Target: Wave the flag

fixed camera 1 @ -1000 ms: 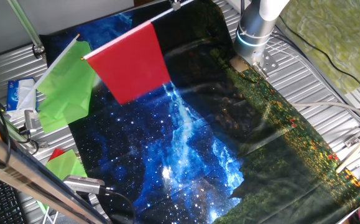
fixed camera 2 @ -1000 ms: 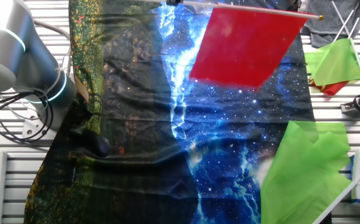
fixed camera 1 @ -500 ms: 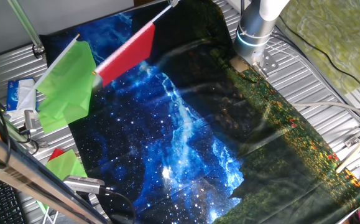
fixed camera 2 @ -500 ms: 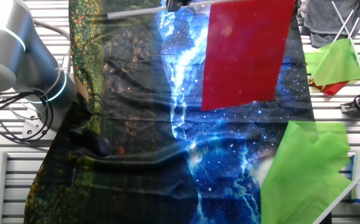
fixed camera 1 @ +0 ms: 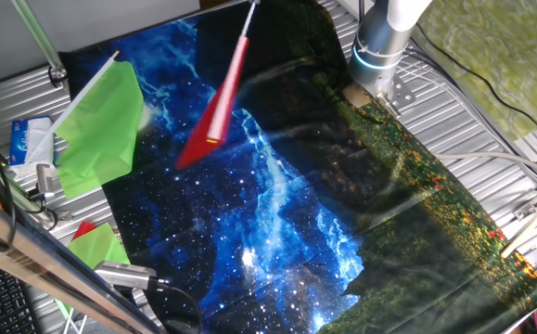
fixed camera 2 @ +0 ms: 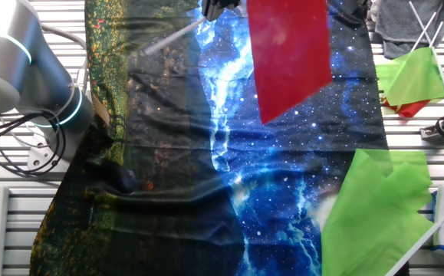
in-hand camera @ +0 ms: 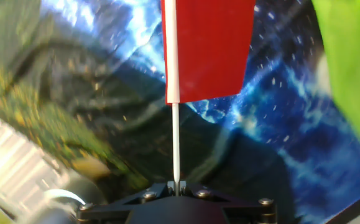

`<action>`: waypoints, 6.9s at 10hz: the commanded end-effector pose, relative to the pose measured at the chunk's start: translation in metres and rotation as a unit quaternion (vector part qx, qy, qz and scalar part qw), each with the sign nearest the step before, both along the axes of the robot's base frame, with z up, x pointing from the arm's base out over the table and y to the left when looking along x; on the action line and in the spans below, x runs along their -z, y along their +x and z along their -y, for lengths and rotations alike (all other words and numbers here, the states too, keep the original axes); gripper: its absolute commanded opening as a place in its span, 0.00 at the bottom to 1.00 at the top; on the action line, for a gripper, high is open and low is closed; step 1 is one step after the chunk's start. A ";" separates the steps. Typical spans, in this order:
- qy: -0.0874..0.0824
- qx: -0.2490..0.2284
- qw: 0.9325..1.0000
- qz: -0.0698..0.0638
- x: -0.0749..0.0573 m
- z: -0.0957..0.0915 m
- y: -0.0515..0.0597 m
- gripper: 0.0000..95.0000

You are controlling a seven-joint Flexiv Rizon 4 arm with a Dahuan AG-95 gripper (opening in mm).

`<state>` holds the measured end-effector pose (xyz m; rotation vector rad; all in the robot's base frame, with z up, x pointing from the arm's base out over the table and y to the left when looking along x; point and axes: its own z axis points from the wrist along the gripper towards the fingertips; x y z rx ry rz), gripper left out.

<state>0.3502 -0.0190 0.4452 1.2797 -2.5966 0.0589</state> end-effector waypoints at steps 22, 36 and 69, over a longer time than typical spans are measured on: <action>0.054 0.448 0.891 -0.053 -0.002 0.002 -0.001 0.00; 0.044 0.412 0.909 -0.049 0.000 0.003 -0.001 0.00; 0.068 0.433 0.898 0.053 0.237 -0.013 0.000 0.00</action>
